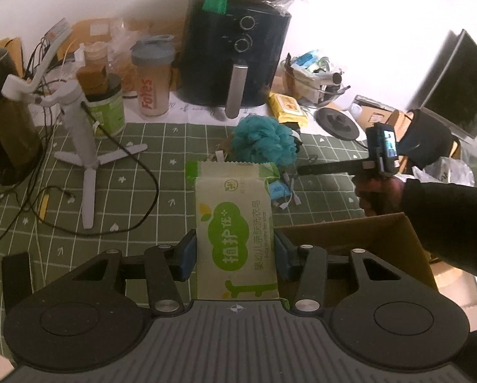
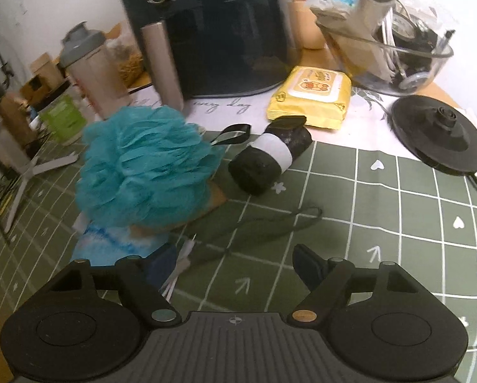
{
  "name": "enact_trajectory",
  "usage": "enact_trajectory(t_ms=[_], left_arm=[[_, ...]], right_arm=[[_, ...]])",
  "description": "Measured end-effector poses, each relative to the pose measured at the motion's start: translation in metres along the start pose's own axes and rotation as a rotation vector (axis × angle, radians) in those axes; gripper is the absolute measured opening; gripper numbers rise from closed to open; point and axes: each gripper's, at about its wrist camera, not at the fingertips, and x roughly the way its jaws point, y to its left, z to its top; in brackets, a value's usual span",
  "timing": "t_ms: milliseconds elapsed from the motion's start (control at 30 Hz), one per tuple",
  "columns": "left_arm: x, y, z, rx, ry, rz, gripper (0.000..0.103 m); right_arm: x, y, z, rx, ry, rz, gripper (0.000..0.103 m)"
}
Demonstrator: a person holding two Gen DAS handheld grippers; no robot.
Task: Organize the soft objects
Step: 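Grasp the black cord with the right gripper while the left gripper holds the wipes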
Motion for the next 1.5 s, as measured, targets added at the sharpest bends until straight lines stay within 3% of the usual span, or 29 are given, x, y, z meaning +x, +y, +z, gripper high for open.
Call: enact_trajectory(t_ms=[133, 267, 400, 667, 767, 900, 1200, 1500], left_arm=[[-0.003, 0.001, -0.004, -0.011, 0.01, 0.013, 0.048], [-0.005, 0.002, -0.004, -0.018, 0.013, 0.016, 0.048], [-0.005, 0.001, -0.004, -0.015, 0.006, 0.01, 0.048], [-0.004, -0.005, 0.0, 0.009, -0.01, -0.02, 0.048], [-0.004, -0.007, 0.001, 0.017, -0.014, -0.032, 0.048], [-0.004, -0.008, 0.001, 0.025, -0.019, -0.044, 0.048], [-0.005, -0.008, -0.001, 0.033, -0.02, -0.063, 0.048], [-0.005, -0.009, -0.002, 0.058, -0.025, -0.09, 0.048]], right_arm=[[0.016, 0.0, 0.002, 0.042, -0.011, -0.03, 0.082], [0.026, 0.006, 0.004, -0.022, -0.001, -0.109, 0.08], [0.024, 0.012, 0.002, -0.11, 0.025, -0.156, 0.058], [0.007, 0.011, -0.01, -0.2, 0.082, -0.139, 0.037], [0.002, 0.01, -0.013, -0.222, 0.108, -0.126, 0.019], [-0.004, 0.01, -0.019, -0.262, 0.141, -0.12, 0.005], [-0.023, 0.003, -0.036, -0.28, 0.199, -0.1, 0.004], [-0.069, 0.0, -0.038, -0.21, 0.139, -0.106, 0.004]])
